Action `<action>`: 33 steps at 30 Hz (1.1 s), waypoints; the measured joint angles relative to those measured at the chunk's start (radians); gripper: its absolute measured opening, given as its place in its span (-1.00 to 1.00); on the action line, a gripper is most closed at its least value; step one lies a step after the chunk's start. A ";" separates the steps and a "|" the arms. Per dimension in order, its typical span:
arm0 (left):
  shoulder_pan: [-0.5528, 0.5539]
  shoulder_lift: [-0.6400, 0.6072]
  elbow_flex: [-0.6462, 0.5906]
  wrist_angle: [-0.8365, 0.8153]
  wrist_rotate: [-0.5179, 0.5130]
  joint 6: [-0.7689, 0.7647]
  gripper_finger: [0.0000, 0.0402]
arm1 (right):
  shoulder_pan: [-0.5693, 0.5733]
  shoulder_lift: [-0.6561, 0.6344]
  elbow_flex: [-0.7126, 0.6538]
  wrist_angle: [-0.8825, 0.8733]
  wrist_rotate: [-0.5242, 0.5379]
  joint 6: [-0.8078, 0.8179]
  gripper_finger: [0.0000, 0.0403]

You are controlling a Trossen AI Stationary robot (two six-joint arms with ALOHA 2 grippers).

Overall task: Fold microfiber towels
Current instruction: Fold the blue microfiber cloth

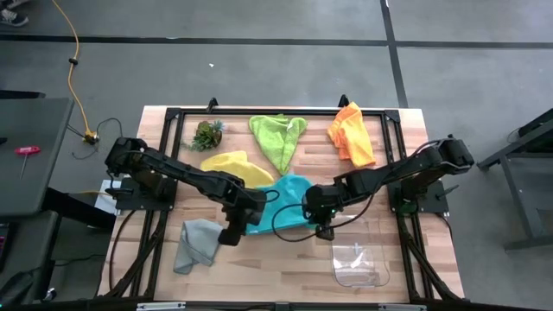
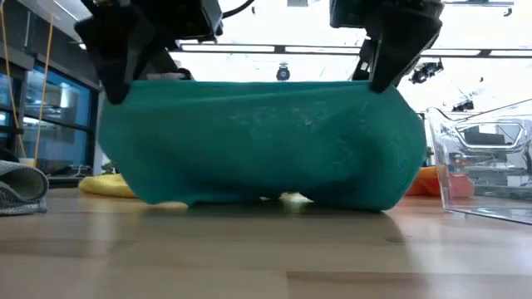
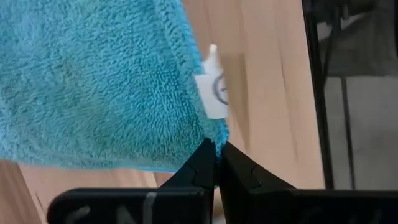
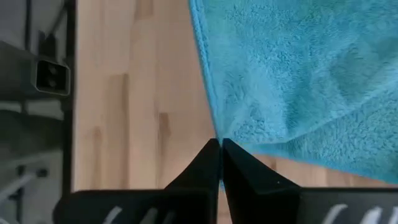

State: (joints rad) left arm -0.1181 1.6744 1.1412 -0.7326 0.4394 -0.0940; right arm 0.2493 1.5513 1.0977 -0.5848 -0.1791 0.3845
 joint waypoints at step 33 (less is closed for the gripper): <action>-0.013 0.000 0.000 0.028 -0.006 0.034 -0.90 | 0.015 0.000 -0.001 0.005 0.010 -0.124 0.16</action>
State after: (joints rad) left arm -0.1310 1.6745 1.1408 -0.7045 0.4332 -0.0603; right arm 0.2642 1.5509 1.0966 -0.5793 -0.1696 0.2600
